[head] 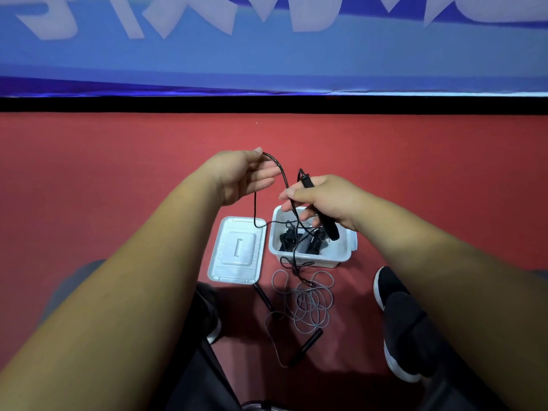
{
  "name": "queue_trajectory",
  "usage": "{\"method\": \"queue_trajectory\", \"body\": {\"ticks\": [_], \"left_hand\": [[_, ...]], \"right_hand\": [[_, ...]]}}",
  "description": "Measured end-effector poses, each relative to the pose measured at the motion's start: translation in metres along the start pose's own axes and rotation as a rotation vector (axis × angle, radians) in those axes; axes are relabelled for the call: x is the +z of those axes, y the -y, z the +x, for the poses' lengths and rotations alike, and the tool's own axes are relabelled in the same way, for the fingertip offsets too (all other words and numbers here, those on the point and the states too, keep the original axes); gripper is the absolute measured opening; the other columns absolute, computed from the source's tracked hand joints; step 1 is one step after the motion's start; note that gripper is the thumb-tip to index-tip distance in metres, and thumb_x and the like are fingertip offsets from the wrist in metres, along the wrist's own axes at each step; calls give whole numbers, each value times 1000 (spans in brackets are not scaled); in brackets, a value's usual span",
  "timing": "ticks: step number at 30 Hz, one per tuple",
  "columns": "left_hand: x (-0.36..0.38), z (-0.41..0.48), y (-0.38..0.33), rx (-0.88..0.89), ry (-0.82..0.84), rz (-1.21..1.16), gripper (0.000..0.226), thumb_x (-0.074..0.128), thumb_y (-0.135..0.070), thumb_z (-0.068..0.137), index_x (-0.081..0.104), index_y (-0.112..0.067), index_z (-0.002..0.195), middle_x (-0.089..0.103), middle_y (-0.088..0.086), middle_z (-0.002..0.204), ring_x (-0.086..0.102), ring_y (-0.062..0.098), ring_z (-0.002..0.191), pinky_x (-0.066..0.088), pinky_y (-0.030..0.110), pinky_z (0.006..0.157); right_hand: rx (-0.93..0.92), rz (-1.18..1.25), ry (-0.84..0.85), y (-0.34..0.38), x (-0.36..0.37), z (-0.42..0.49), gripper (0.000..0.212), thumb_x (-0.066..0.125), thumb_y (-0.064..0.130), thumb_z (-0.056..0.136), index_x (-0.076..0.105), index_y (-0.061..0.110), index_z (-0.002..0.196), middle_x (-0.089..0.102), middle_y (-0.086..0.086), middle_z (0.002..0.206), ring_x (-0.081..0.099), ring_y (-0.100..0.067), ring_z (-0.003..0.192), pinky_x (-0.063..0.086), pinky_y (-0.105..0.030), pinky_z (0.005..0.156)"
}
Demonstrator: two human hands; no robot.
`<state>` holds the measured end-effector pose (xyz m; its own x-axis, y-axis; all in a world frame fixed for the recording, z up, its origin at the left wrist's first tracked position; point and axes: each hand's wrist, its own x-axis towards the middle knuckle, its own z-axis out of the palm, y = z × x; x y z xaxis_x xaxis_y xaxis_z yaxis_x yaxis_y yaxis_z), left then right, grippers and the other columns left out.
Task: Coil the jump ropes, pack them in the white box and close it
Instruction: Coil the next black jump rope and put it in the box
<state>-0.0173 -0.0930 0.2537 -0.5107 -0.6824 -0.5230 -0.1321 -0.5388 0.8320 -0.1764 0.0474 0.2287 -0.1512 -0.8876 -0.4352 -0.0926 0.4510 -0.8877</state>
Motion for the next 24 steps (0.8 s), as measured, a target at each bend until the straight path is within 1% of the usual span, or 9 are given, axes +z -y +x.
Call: {"method": "queue_trajectory", "body": {"ticks": [2,4,7,9,12,15,19,22,24], "left_hand": [[-1,0,1,-22,6,47,31,39,-28,114,62,-7,112,80,7,95,79,19,89,65,32,70],[-2,-1,4,-50,18,179,30,35,-20,112,61,-6,120,80,9,104,78,22,97,64,35,75],[-4,-4,15,-94,123,464,38,36,2,104,65,-9,126,79,7,114,75,25,110,60,40,94],[-3,-5,25,-102,266,608,41,43,8,102,68,-16,124,77,3,119,71,22,117,52,44,105],[1,-6,36,-105,421,719,37,54,2,103,70,-24,124,75,-3,124,67,13,111,50,33,96],[3,-5,39,-73,456,735,22,66,-5,99,72,-22,110,77,-3,107,68,9,94,48,34,89],[3,-5,34,-48,414,684,11,70,-6,97,71,-13,104,77,12,111,71,23,95,55,38,92],[3,-7,24,-23,367,611,8,66,-8,100,70,-10,107,78,12,107,74,18,82,61,31,83],[1,-8,18,9,326,534,11,64,-9,101,69,-8,111,78,9,103,76,17,81,62,32,82]], "right_hand": [[-24,62,-25,3,0,0,19,65,27,104,79,18,113,82,-1,105,63,-10,64,47,-28,62],[-49,164,-47,8,-1,1,19,66,25,104,79,17,114,81,-6,109,63,-11,61,47,-28,59],[-90,336,-72,15,-4,3,20,67,24,103,78,14,116,80,-8,114,62,-13,59,48,-26,55],[-115,418,-112,21,-7,2,20,64,24,105,76,16,118,81,-4,113,58,-11,57,46,-25,53],[-128,515,-181,25,-13,2,20,63,26,105,75,18,119,81,-1,113,55,-11,56,44,-25,54],[-116,539,-222,23,-19,3,21,63,27,106,74,18,120,81,0,113,54,-10,55,45,-25,56],[-98,488,-270,19,-22,5,26,66,33,105,73,13,120,82,-5,106,55,-11,53,46,-25,53],[-46,311,-287,10,-22,7,26,66,36,105,74,15,118,82,-4,104,60,-12,57,52,-28,55],[11,218,-259,2,-20,8,23,66,35,105,75,17,116,82,-3,106,62,-12,60,54,-30,58]]}}
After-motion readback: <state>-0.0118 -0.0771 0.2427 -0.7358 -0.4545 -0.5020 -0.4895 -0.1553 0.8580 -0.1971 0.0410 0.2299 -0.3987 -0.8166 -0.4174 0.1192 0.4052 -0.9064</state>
